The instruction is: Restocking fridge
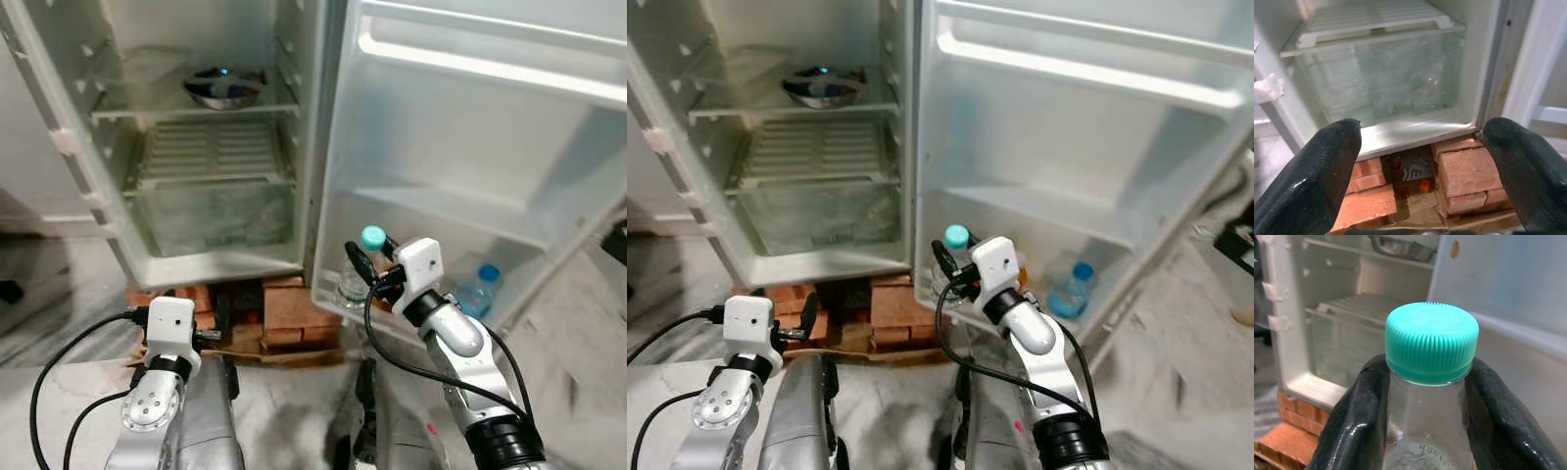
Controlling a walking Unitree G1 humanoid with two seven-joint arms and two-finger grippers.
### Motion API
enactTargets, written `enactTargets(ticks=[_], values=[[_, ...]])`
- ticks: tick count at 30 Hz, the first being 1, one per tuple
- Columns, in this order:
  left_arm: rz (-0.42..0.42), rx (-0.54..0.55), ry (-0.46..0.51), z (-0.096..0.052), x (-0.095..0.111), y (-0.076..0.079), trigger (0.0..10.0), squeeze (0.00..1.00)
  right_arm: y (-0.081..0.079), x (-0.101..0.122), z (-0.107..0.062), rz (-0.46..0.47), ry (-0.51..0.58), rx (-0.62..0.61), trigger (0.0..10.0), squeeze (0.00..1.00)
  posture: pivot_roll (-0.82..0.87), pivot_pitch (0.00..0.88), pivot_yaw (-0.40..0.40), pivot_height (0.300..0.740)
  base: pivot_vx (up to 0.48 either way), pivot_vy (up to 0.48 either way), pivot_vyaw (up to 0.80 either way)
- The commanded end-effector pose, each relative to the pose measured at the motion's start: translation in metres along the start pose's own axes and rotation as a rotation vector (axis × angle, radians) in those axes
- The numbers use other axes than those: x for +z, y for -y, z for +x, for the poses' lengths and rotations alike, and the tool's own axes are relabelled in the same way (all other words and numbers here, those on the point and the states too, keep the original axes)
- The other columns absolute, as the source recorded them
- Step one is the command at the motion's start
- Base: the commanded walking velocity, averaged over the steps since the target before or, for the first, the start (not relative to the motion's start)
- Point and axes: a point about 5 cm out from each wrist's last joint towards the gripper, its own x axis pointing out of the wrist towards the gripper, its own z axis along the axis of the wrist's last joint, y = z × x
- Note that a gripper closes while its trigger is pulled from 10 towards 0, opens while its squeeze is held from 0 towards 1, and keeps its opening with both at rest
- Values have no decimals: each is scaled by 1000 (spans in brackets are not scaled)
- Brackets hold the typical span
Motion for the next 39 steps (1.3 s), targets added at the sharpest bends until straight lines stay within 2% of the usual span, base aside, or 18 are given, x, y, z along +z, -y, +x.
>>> enactTargets(ticks=[1,7,9,14,20,22,28,32,35,36,39], values=[[2,9,13,-3,5,-1,10000,0,1,12,9,-39,59,-5,10000,0,65,117,-86,520,0,0,0],[29,26,37,-8,13,-5,10000,0,-2,13,19,-53,72,20,10000,0,89,164,-111,520,0,0,0],[20,74,36,-18,16,-14,10000,0,1,21,35,-100,101,48,10000,0,101,205,-133,520,0,0,0],[40,77,32,-27,18,-15,10000,0,4,30,46,-178,129,43,10000,0,114,226,-142,520,0,0,0],[41,105,28,-40,23,-18,10000,0,13,57,75,-333,209,-11,10000,0,143,292,-173,520,0,0,0],[37,117,22,-42,22,-19,10000,0,13,62,82,-349,216,-15,10000,0,143,295,-176,520,0,0,0],[25,129,7,-48,22,-13,10000,0,9,53,92,-406,155,-11,10000,0,142,313,-212,520,0,0,0],[19,130,-2,-51,22,-11,10000,0,5,43,93,-400,108,-12,10000,0,147,323,-215,520,0,0,0],[23,123,-13,-54,22,-10,10000,0,6,17,87,-269,-24,-67,10000,0,150,332,-210,520,0,0,0],[26,123,-16,-54,22,-10,10000,0,7,4,82,-197,-87,-96,10000,0,153,335,-208,520,0,0,0],[29,122,-16,-54,22,-11,10000,0,7,-3,78,-172,-120,-103,10000,0,153,336,-206,520,0,0,0]])
